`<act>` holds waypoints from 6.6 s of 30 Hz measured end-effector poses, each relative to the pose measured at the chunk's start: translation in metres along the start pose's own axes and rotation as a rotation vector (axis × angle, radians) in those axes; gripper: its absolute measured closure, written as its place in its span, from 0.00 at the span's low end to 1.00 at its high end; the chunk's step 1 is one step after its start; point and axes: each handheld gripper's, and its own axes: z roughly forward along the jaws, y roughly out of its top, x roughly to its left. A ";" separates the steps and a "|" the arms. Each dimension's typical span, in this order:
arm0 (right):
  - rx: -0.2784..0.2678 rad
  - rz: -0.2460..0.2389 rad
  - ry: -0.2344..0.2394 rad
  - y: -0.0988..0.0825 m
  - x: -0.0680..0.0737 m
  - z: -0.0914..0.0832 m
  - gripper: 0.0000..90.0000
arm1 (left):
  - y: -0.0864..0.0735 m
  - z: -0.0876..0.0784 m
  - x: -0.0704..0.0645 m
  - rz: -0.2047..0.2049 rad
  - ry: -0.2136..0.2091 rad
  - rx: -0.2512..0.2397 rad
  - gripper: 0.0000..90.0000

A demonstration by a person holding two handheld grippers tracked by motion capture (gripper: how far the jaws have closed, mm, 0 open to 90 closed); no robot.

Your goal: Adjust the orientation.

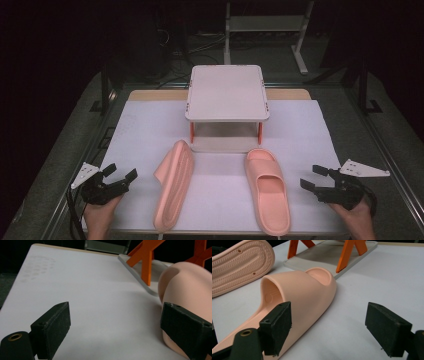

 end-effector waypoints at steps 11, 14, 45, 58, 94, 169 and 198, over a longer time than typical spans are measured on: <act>-0.003 -0.003 -0.002 0.001 0.004 -0.002 0.23 | 0.001 0.003 -0.004 0.013 -0.068 0.021 0.11; -0.008 -0.007 0.000 0.001 0.005 -0.002 0.23 | 0.001 0.004 -0.008 0.028 -0.091 0.041 0.11; 0.017 -0.007 0.047 -0.001 0.008 0.004 0.23 | 0.001 0.025 -0.030 0.172 -0.254 0.223 0.40; 0.026 -0.013 0.058 -0.002 0.011 0.007 0.23 | -0.001 0.045 -0.039 0.218 -0.292 0.286 0.57; 0.065 -0.031 0.081 -0.003 0.018 0.016 0.24 | 0.005 0.051 -0.058 0.199 -0.325 0.227 0.66; 0.127 -0.098 0.161 0.002 0.038 0.031 0.32 | -0.007 0.082 -0.123 0.392 -0.438 0.276 0.41; 0.172 -0.176 -0.011 0.009 0.050 0.064 0.43 | -0.012 0.085 -0.130 0.428 -0.448 0.295 0.45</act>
